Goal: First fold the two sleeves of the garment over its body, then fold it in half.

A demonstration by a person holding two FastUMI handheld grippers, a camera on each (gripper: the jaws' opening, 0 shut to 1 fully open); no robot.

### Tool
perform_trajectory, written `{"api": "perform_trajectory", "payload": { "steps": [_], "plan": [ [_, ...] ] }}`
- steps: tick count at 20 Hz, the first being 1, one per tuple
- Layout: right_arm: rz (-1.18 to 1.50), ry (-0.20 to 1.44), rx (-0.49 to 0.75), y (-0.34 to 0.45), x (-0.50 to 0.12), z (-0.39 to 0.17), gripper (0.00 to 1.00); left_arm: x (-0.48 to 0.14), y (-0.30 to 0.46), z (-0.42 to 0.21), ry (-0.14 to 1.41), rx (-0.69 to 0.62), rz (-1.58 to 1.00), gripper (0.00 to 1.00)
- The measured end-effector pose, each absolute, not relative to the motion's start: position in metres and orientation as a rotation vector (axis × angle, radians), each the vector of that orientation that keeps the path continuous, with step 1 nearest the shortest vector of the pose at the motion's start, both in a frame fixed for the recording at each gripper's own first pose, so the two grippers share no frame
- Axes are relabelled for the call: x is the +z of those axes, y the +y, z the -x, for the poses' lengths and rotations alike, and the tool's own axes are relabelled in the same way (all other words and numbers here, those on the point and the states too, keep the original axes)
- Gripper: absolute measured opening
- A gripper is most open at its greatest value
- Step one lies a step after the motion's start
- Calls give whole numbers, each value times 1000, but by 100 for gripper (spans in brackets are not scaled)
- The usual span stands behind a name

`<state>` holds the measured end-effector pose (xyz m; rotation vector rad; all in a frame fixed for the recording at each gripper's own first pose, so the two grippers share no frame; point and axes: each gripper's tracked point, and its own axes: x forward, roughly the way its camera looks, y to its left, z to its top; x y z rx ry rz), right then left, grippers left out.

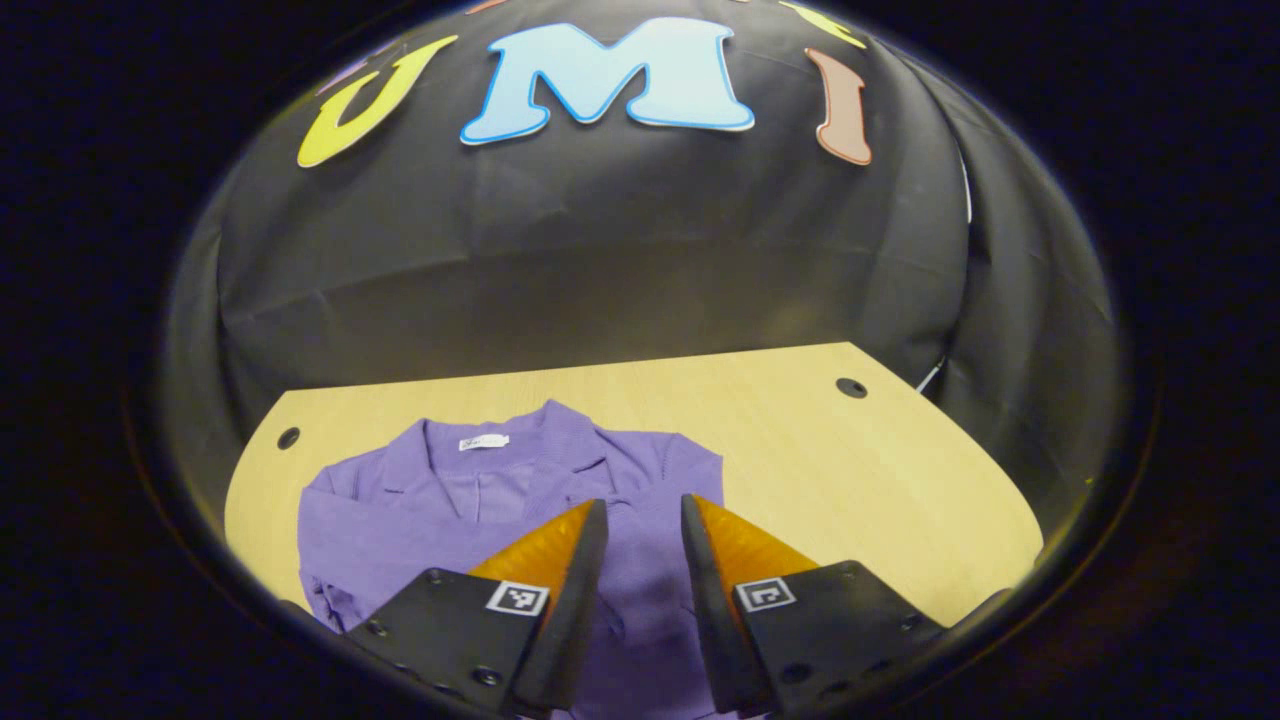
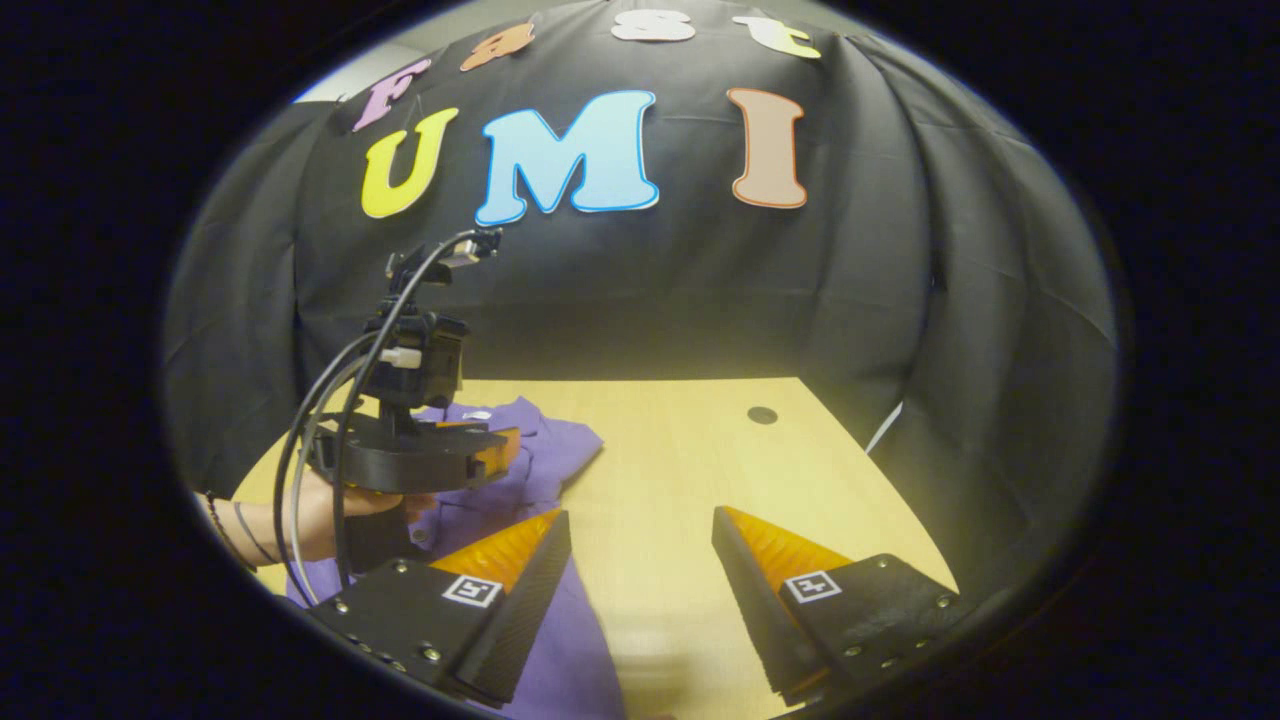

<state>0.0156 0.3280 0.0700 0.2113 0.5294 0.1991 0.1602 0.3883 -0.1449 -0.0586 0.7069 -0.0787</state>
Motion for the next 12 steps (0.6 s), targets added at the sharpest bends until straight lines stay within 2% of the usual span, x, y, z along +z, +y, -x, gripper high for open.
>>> {"api": "perform_trajectory", "payload": {
  "steps": [1,3,6,9,12],
  "plan": [
    [-207,527,196,329,72,-13,87,-140,393,-154,698,-81,58,72],
    [-208,517,192,333,73,-7,87,-130,403,-141,683,-82,51,86],
    [-206,518,162,335,67,4,87,-115,423,-119,661,-70,55,86],
    [-182,529,148,339,64,14,87,-95,451,-95,629,-36,68,97],
    [-176,515,143,346,66,22,87,-81,477,-69,614,-5,75,97]
  ]
}}
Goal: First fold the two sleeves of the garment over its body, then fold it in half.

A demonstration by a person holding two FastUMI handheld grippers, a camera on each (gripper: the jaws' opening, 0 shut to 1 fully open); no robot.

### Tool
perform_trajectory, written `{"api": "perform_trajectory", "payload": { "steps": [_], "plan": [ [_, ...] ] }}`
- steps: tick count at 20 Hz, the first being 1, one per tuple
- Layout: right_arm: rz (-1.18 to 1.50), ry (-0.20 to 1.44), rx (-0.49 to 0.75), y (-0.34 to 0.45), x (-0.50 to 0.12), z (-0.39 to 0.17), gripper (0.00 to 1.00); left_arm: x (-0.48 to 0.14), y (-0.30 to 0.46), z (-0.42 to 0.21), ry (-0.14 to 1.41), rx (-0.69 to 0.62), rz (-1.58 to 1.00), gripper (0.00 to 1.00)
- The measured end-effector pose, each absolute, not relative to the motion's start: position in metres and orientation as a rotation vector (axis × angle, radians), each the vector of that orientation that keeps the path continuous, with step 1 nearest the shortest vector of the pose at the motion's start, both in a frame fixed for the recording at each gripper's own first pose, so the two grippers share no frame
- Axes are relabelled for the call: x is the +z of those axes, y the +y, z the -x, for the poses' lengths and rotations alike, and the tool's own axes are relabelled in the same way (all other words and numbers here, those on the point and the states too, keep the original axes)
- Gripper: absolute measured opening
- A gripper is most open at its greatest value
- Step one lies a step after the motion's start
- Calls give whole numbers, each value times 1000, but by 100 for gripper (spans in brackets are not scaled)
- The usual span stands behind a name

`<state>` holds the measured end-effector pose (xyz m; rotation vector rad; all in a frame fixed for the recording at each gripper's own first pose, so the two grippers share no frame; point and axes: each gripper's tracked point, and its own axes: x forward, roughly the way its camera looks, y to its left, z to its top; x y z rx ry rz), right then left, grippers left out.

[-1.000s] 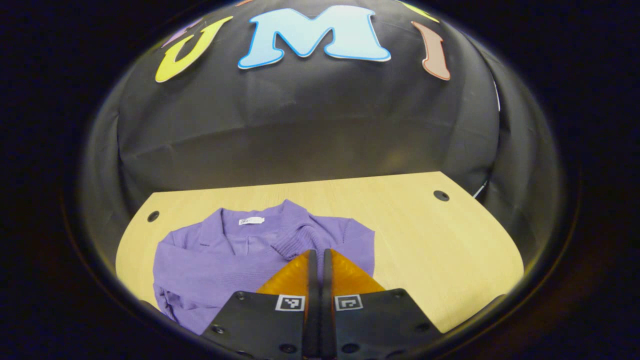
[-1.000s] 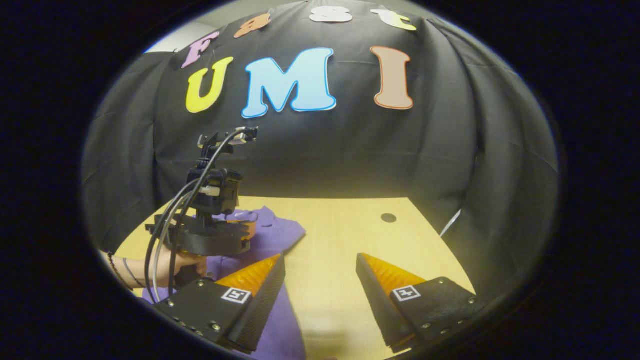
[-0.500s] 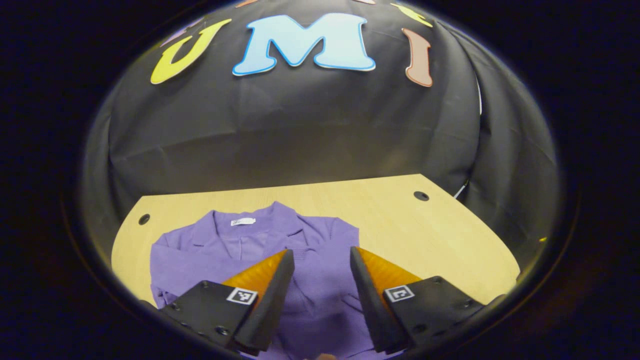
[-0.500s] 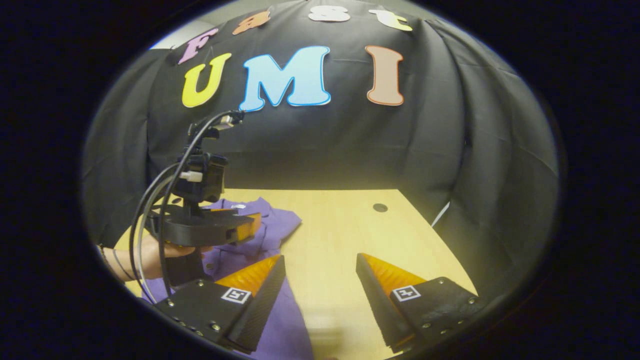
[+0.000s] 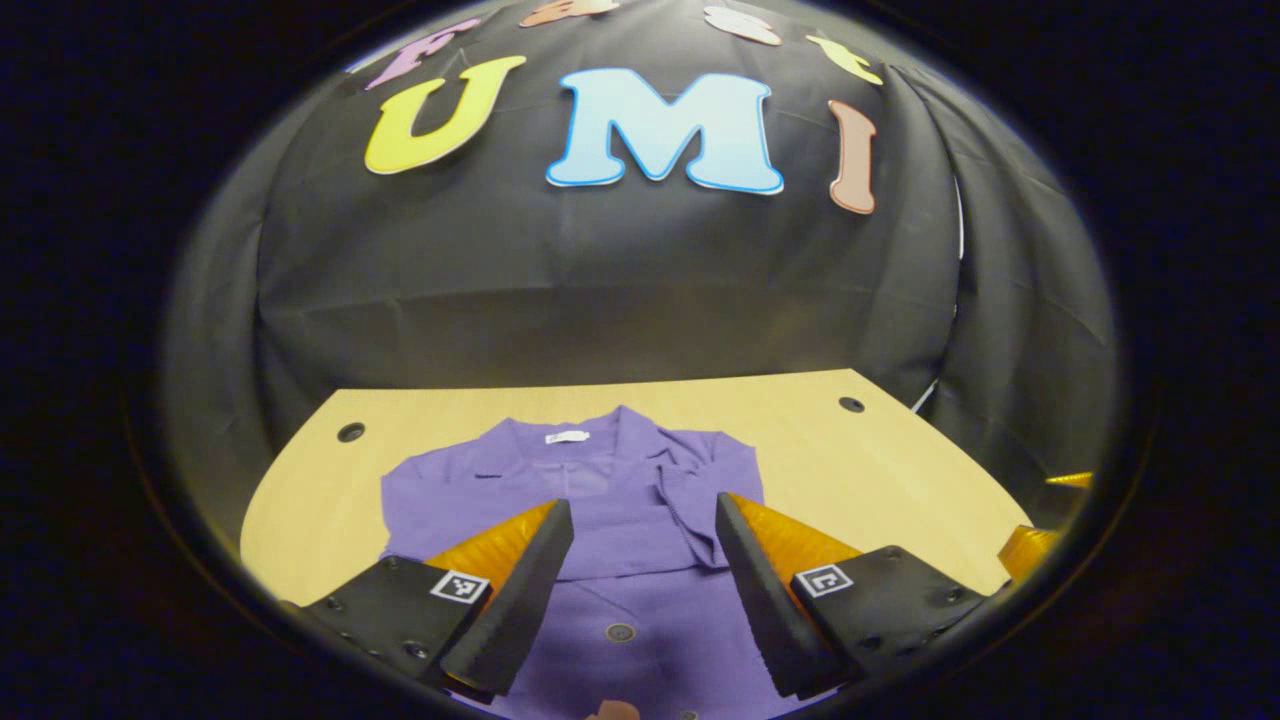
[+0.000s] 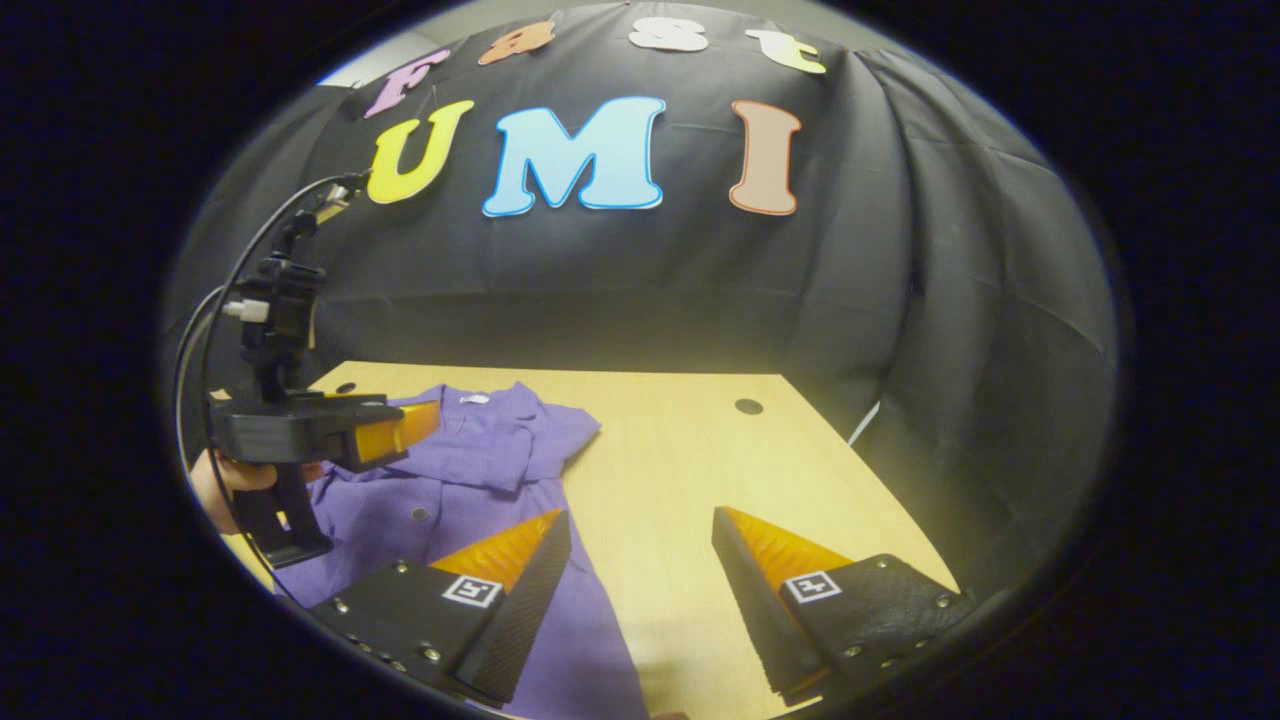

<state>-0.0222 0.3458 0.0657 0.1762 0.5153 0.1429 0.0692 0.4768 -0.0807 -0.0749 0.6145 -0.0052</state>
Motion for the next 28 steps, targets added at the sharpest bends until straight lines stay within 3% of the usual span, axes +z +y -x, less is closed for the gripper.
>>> {"api": "perform_trajectory", "payload": {
  "steps": [18,28],
  "plan": [
    [-154,672,170,387,7,101,86,-87,592,135,727,119,127,96],
    [-143,830,163,385,-43,142,86,-123,610,230,904,139,178,97]
  ]
}}
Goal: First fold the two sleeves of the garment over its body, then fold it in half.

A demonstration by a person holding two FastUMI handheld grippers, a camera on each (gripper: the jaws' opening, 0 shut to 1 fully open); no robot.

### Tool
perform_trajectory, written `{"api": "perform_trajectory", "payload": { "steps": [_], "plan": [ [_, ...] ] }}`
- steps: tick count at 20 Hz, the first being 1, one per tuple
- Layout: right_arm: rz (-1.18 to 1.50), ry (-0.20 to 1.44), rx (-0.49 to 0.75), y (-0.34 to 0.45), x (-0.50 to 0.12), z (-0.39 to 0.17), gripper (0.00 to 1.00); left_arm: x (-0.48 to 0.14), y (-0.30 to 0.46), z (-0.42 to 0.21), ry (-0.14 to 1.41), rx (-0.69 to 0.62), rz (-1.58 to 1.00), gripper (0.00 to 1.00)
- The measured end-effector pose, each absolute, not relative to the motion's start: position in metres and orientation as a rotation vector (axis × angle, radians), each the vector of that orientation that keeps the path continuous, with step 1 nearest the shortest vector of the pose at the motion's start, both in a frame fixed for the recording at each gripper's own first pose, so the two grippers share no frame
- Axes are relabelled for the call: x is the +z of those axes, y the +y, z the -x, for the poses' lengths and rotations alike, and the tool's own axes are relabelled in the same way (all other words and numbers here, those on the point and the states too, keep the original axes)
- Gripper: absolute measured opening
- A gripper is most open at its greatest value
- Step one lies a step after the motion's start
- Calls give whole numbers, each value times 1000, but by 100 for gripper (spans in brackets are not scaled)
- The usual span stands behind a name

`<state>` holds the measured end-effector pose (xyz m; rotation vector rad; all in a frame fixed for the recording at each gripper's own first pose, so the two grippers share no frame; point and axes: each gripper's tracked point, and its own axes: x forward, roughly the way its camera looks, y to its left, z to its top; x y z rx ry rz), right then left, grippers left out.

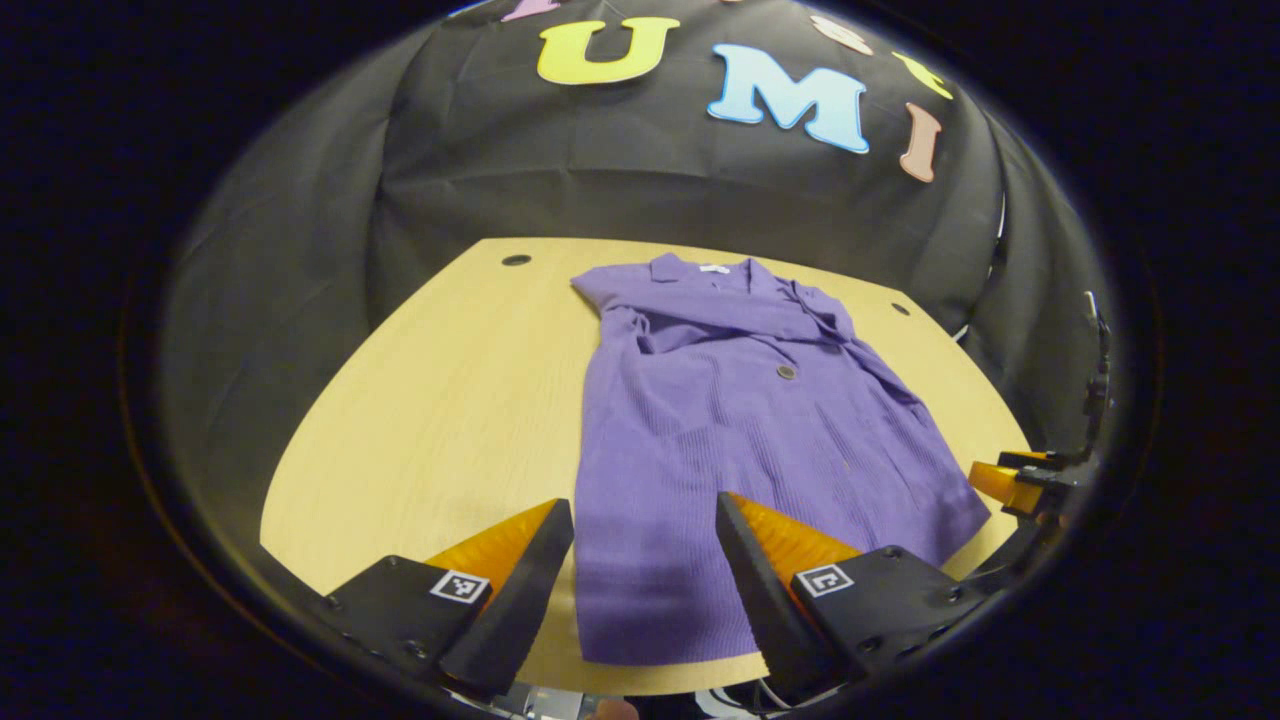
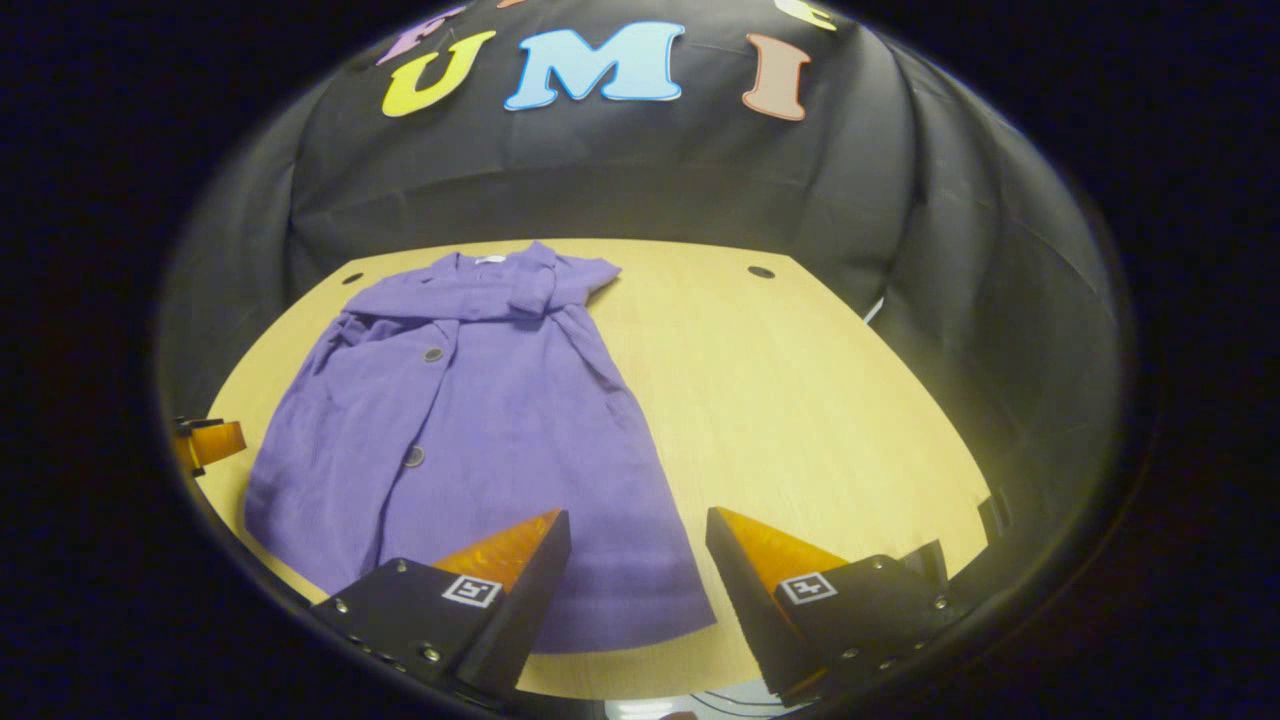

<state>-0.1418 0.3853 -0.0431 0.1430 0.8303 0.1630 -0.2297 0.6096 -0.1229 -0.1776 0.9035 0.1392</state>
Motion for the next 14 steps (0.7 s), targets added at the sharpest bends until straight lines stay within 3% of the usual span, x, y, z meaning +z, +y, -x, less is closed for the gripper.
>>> {"api": "perform_trajectory", "payload": {
  "steps": [6,14],
  "plan": [
    [-172,926,151,377,-74,155,86,-141,612,272,976,132,182,97],
    [-262,980,172,386,-90,163,86,-155,605,286,1012,118,197,97]
  ]
}}
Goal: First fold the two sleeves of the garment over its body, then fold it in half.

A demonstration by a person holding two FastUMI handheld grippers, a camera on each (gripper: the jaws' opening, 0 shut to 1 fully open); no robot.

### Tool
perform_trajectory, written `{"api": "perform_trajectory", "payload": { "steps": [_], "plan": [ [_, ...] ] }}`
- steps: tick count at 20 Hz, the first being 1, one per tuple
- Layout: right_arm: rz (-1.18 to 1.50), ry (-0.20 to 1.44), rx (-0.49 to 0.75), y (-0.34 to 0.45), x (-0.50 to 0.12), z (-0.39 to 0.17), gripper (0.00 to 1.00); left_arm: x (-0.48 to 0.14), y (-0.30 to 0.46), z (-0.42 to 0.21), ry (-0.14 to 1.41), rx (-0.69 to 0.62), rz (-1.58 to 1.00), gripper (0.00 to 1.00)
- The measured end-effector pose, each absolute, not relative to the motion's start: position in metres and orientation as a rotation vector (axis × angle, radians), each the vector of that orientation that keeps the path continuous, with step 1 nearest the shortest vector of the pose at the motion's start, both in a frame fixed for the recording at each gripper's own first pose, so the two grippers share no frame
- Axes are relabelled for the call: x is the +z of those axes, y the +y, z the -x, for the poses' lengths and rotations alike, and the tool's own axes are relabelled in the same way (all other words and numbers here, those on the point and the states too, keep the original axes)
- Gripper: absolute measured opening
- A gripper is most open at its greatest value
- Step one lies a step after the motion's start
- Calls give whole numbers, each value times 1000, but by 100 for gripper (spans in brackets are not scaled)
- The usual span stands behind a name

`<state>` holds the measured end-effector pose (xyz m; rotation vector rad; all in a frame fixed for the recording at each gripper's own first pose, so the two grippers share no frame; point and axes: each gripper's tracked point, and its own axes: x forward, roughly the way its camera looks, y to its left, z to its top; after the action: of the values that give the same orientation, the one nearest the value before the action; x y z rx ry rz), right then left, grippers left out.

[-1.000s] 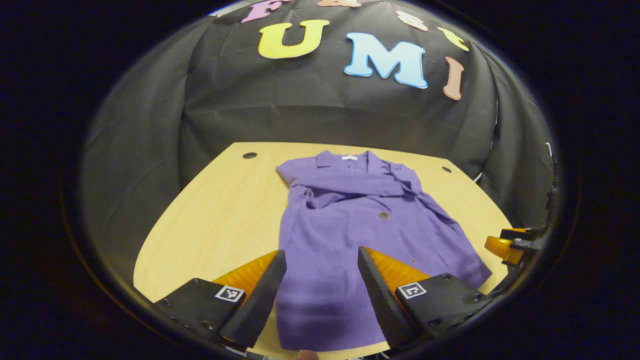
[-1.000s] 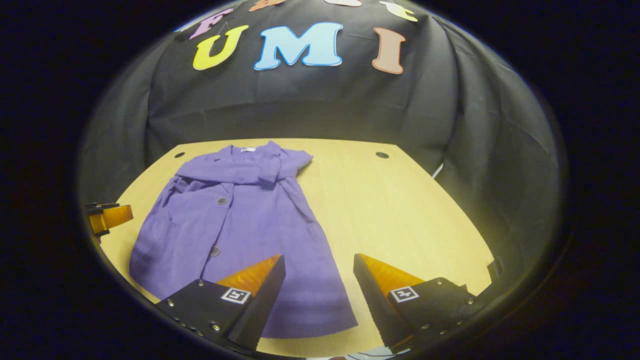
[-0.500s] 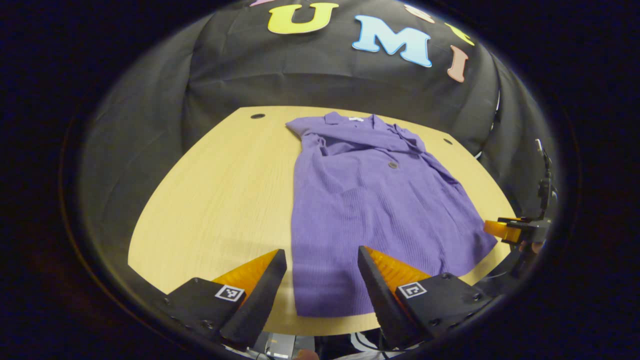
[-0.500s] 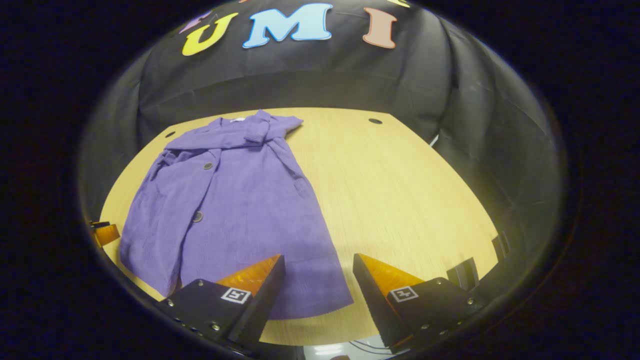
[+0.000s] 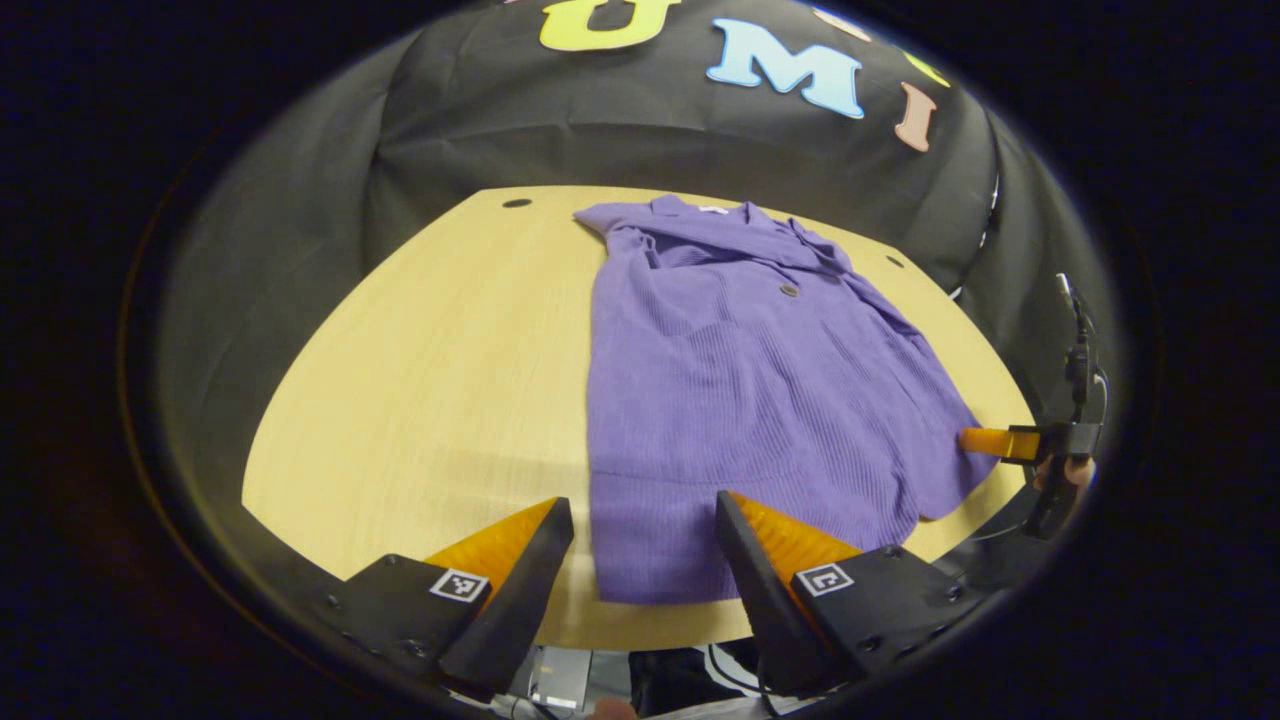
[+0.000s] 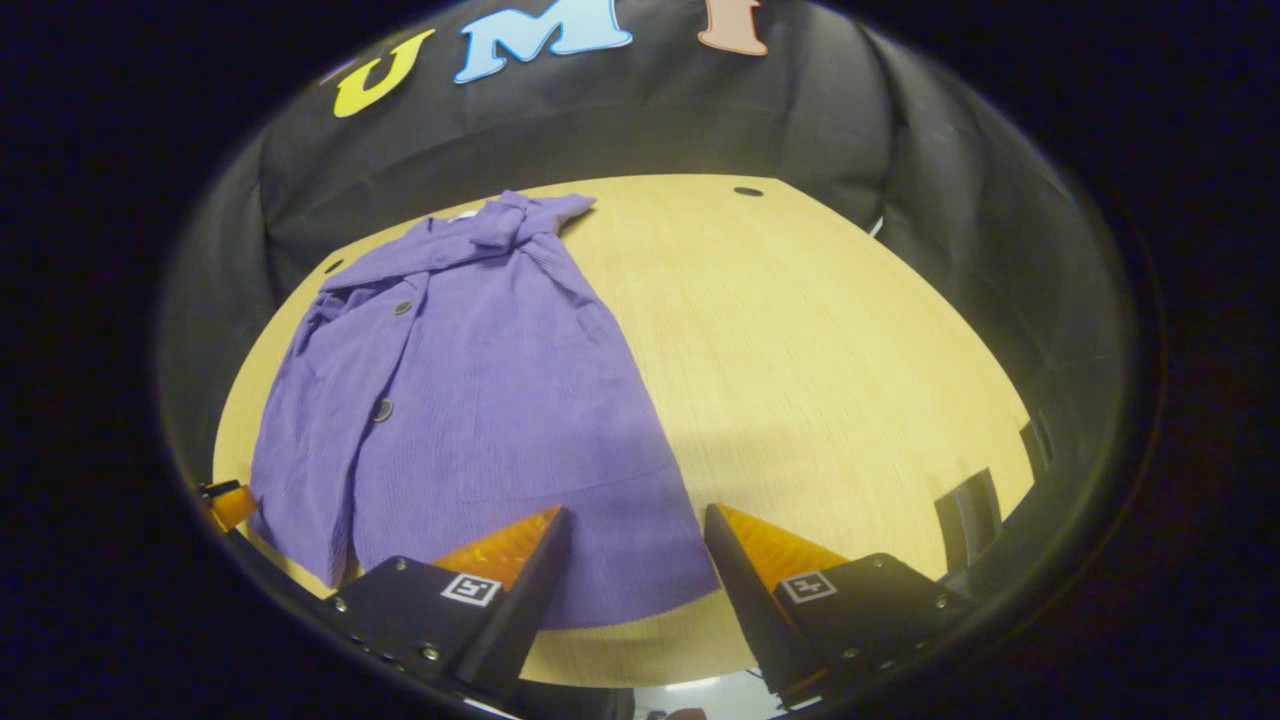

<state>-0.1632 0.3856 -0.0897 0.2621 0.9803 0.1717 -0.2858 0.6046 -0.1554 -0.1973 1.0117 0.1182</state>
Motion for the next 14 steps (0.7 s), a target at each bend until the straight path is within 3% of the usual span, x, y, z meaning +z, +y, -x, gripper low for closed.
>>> {"api": "perform_trajectory", "payload": {
  "steps": [4,5,7,9,14],
  "plan": [
    [-231,995,202,393,-91,174,88,-165,597,292,1042,112,203,96],
    [-232,979,202,393,-90,172,98,-173,600,296,1040,107,197,96],
    [-234,981,194,395,-92,171,94,-175,598,297,1040,94,164,96],
    [-230,983,195,398,-90,174,99,-171,590,294,1045,78,114,95],
    [-211,988,226,408,-88,178,100,-175,583,290,1049,53,38,95]
  ]
}}
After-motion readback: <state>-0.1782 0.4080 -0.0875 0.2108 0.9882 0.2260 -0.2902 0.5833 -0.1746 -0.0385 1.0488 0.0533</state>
